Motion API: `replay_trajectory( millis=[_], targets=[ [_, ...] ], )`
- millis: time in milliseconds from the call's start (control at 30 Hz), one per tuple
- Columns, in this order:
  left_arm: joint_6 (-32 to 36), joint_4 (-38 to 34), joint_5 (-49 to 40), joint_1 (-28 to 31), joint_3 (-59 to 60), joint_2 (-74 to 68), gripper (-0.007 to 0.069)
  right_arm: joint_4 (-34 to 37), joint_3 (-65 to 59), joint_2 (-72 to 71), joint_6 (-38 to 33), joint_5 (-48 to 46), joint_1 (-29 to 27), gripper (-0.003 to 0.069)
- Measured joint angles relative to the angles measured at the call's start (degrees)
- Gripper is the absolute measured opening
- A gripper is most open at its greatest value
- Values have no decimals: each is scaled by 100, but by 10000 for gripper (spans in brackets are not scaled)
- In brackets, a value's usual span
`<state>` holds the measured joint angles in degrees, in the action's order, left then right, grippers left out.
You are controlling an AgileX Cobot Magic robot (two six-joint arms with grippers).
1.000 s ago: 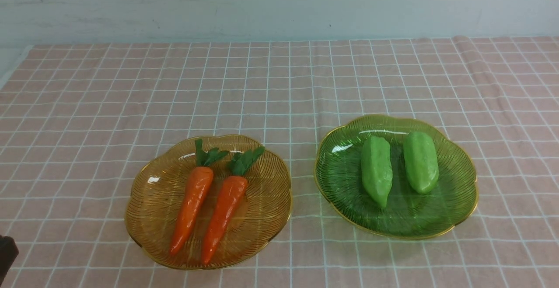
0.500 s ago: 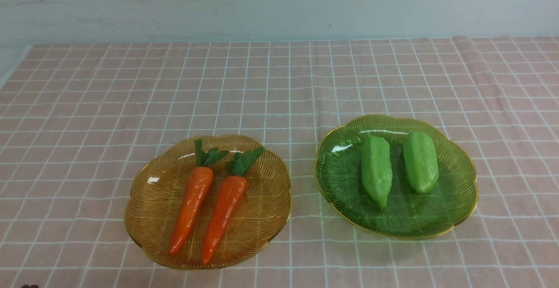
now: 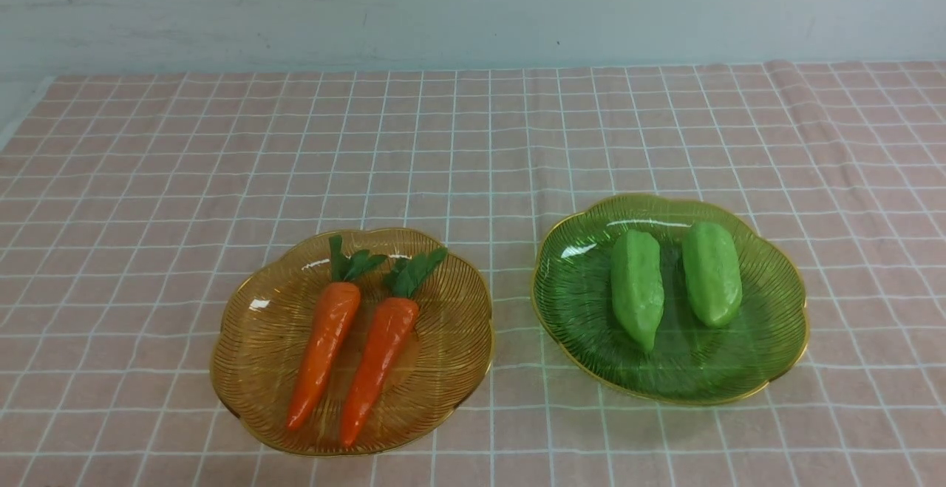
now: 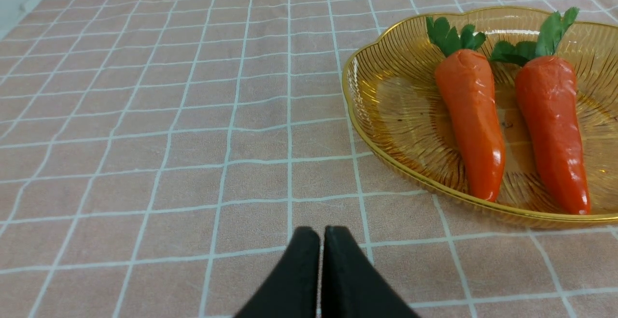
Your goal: Put different types of vegetables on the plate.
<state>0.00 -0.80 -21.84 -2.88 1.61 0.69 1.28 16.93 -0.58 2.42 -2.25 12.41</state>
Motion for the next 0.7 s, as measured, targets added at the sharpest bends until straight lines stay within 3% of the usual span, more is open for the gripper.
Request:
replay_trajectory(
  millis=[267, 467, 700],
  targets=[
    [0, -5, 0, 0, 0, 0, -3, -128, -5, 0, -112, -328, -72, -15],
    [0, -5, 0, 0, 0, 0, -3, -128, -506, 0, -174, -1146, -836, -15],
    [0, -5, 0, 0, 0, 0, -3, -128, -1456, 0, -174, -1441, -1338, -15]
  ],
)
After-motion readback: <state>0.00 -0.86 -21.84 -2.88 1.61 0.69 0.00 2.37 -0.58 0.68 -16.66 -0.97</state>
